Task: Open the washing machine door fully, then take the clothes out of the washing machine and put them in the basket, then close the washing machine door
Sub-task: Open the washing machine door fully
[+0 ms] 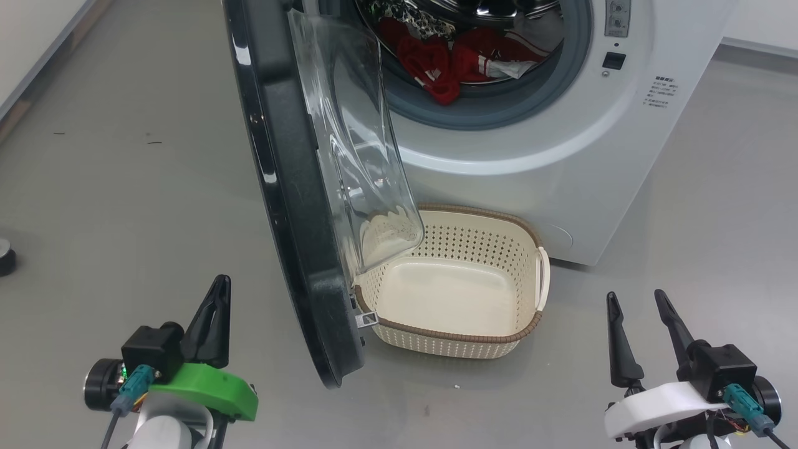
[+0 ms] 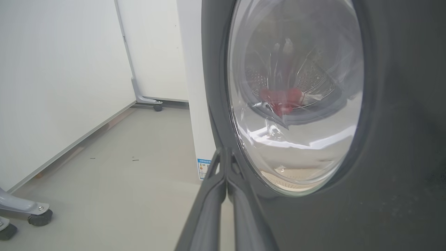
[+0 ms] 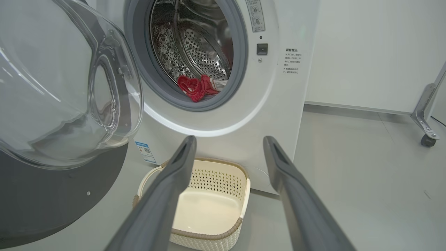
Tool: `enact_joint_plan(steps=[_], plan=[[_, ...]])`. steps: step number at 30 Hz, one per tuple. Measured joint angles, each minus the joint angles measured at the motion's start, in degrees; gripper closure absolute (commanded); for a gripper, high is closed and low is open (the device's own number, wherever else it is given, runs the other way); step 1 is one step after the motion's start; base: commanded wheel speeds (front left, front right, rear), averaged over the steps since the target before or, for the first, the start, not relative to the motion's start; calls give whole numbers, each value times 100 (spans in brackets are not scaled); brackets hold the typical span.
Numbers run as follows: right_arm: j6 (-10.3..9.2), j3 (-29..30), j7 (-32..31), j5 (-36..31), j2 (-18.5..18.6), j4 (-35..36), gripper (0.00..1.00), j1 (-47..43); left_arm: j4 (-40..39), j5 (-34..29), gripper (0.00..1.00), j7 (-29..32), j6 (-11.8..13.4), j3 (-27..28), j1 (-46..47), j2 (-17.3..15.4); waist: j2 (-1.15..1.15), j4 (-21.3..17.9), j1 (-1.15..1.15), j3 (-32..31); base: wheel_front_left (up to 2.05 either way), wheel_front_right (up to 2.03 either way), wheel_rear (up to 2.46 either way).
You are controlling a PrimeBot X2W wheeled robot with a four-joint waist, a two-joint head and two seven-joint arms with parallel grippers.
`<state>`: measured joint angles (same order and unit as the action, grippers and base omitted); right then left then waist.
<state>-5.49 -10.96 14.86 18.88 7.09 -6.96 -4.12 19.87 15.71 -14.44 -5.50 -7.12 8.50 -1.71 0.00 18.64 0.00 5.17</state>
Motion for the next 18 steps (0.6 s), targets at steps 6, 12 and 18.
enact_joint_plan(steps=[6, 12, 18], plan=[[16, 103, 0, -88, -11, 2, 0, -3, -267, 16, 100, 0, 24, 87, 9, 1, 0, 19, 0, 23, 0, 0, 0], [88, 143, 0, -142, -26, -13, 0, -5, -992, 21, 100, -1, 119, 237, 163, 1, 0, 53, 0, 50, 0, 0, 0], [102, 197, 0, -182, -47, -19, 0, -19, -2068, 34, 100, -20, 122, 327, 544, 1, 0, 99, 0, 55, 0, 0, 0]])
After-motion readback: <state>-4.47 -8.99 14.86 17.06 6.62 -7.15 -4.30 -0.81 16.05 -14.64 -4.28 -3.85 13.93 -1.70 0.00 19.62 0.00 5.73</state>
